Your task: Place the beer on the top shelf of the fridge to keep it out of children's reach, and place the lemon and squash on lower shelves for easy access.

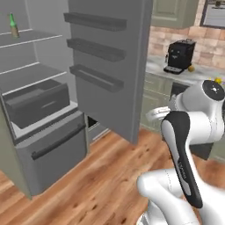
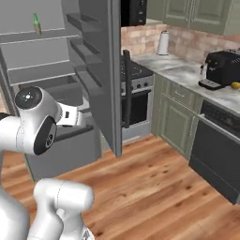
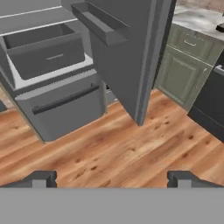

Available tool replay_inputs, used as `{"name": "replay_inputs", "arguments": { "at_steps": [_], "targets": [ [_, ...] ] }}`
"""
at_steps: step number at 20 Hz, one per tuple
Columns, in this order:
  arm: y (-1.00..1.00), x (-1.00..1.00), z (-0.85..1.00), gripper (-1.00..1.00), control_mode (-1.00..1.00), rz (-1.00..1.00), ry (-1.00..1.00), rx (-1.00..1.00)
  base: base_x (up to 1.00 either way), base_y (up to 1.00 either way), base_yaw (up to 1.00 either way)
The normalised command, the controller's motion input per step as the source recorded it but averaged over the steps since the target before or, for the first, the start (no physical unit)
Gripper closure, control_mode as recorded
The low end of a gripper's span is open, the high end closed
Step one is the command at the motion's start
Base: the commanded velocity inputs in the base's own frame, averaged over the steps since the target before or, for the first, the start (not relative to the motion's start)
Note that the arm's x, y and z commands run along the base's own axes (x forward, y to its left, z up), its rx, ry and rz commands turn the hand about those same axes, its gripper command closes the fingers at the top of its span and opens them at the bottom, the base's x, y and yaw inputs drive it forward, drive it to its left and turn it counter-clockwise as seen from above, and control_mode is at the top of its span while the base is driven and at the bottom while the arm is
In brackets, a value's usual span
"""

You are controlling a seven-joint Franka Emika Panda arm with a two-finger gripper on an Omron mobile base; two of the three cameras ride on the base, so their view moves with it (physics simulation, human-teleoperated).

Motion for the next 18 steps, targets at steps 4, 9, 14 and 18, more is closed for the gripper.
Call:
{"name": "replay_inputs", "arguments": {
  "at_steps": [4, 9, 14, 18],
  "targets": [
    [0.00, 0.00, 0.00, -1.00, 1.00, 0.00, 0.00, 0.00, -0.01, -0.14, -0.58],
    [0.00, 0.00, 0.00, -1.00, 1.00, 0.00, 0.00, 0.00, 0.08, -0.12, -0.54],
    [0.00, 0.00, 0.00, -1.00, 1.00, 0.00, 0.00, 0.00, 0.42, -0.04, -0.39],
    [0.00, 0.00, 0.00, -1.00, 1.00, 0.00, 0.00, 0.00, 0.61, -0.19, -0.33]
  ]
}}
